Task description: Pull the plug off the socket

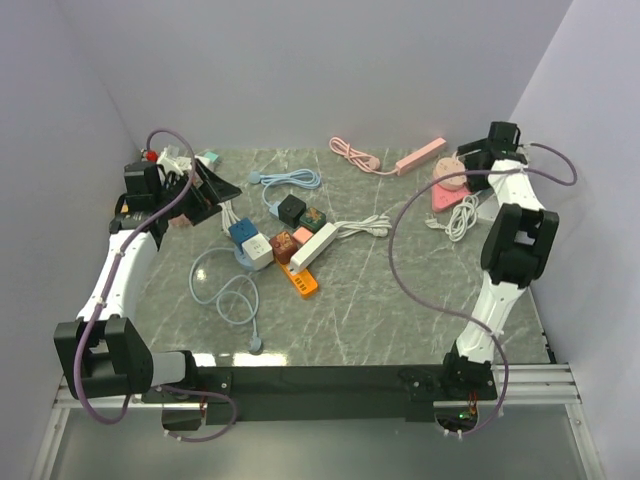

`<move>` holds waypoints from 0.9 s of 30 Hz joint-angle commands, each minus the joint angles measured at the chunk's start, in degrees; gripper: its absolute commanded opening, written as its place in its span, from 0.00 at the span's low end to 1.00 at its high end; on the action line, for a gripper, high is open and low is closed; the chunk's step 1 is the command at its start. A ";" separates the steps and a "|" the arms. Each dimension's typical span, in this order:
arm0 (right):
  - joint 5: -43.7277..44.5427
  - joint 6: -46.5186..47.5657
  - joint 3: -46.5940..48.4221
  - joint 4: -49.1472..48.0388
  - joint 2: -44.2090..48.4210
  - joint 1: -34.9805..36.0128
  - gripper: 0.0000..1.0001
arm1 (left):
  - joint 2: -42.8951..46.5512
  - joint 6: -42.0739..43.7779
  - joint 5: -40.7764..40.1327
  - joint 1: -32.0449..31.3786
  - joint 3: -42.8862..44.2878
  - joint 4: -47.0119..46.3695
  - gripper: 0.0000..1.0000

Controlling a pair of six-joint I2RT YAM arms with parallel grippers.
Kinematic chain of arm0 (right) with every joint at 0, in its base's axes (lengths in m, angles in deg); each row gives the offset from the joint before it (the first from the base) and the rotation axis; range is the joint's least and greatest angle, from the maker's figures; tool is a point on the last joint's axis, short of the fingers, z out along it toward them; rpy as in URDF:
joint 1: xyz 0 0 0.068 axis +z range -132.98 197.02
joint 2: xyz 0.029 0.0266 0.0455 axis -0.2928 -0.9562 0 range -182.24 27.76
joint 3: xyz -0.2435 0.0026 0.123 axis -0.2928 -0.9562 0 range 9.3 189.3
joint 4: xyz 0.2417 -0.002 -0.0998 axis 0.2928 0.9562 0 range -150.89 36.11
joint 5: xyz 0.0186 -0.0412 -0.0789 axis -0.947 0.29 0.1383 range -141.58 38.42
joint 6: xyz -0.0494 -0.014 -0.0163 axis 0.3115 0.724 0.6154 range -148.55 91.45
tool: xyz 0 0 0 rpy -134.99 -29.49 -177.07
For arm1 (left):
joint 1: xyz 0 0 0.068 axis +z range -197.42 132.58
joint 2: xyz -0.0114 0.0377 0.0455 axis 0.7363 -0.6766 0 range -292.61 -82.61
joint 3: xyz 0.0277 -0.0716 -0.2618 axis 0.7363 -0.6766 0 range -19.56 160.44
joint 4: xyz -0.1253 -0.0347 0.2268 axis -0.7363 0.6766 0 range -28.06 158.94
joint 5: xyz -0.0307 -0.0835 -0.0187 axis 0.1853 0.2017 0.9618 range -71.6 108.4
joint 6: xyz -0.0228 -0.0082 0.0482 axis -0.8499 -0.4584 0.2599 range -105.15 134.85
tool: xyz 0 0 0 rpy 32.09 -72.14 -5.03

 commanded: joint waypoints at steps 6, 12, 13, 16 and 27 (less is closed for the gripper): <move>-4.66 12.42 -21.01 -0.78 27.22 13.99 0.87 | 1.40 -0.44 2.71 -0.45 -1.31 -2.34 0.99; -5.99 19.18 -24.37 9.58 30.15 29.89 0.87 | 3.60 0.18 4.02 -0.53 -4.12 -2.34 0.99; -4.50 19.37 -24.28 10.99 30.15 31.65 0.87 | 4.21 0.18 4.20 -0.53 -4.91 -2.42 1.00; -3.36 18.50 -25.95 11.09 29.62 38.50 0.87 | 5.44 -0.26 4.56 -0.53 -6.84 -2.95 0.99; -5.62 12.52 -23.93 7.93 18.03 48.45 0.83 | 9.22 0.09 4.20 -0.45 -9.31 -1.72 0.99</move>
